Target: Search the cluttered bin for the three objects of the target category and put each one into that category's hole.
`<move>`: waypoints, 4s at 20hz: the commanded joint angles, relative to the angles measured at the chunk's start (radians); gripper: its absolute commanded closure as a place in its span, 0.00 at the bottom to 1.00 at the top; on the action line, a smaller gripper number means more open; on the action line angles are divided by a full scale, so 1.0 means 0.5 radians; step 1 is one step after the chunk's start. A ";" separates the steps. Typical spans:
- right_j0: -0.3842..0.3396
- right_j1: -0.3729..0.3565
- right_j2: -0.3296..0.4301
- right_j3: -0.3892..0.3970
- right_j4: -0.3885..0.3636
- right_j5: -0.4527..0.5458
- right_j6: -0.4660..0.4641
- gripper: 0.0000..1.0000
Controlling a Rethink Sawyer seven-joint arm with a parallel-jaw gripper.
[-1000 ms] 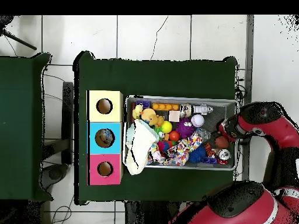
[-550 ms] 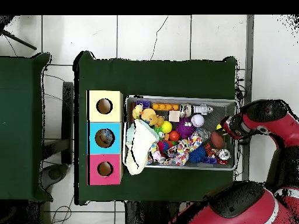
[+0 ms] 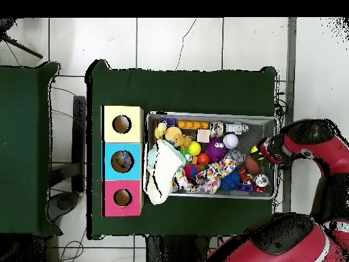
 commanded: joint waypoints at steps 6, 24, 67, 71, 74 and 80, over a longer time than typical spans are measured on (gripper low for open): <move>-0.027 0.203 0.238 0.029 -0.115 0.034 -0.468 1.00; -0.040 0.338 0.334 -0.122 -0.164 -0.012 -0.464 1.00; -0.213 0.421 0.525 0.188 -0.037 0.446 -0.482 0.00; -0.230 0.434 0.543 0.221 -0.020 0.501 -0.452 0.00; -0.239 0.445 0.558 0.236 -0.016 0.505 -0.438 0.00; -0.253 0.478 0.618 0.203 -0.021 0.503 -0.506 0.00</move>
